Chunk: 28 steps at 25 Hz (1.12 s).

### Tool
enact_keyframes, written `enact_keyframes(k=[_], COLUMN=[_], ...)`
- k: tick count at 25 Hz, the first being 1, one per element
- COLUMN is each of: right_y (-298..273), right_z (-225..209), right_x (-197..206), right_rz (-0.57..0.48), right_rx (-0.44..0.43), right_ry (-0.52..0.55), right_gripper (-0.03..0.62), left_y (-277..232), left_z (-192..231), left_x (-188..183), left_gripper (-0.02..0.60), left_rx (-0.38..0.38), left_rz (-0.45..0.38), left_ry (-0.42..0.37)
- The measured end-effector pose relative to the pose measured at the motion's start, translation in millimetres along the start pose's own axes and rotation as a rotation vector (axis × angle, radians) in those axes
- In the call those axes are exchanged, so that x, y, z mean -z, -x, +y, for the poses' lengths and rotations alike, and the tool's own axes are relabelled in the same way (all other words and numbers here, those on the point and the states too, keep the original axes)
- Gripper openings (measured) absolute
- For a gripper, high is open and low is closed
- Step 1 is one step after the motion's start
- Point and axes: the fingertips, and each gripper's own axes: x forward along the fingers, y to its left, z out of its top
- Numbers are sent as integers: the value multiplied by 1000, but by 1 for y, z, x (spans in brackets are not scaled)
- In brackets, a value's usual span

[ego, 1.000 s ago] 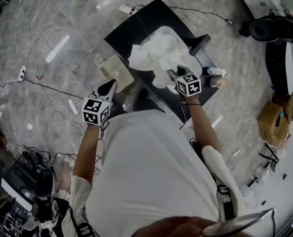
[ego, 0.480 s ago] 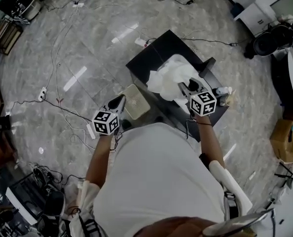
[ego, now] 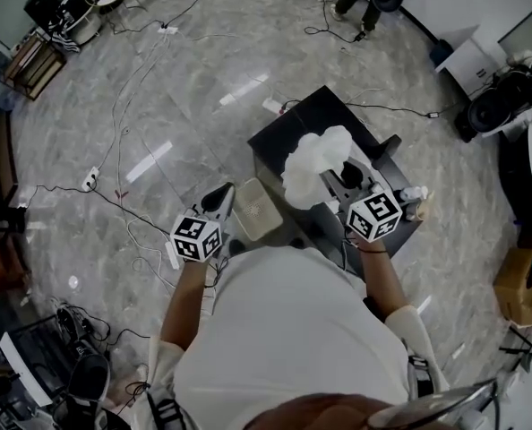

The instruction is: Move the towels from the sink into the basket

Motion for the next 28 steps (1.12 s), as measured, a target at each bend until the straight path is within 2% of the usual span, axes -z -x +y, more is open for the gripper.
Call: enact_keyframes(k=[5,17,23,28], right_y=[-12,-61,-93,-137], right_z=[23,81,111,126], right_x=[-22,-8,19,72], right_rz=[-20,72,142,208], right_rx=[-53,-189,-249,-272], right_ry=[26,22,9,-51], right_gripper=[123,123,124,124], left_y=[16,59,70,67], left_z=[8,46,70,104], left_x=[-10,4,30,61], left_gripper=[12,12,12,12], left_rx=[-27,-120,-143,-145], left_rz=[-33,-60,-26,13], left_ry=[-1,68,110,143])
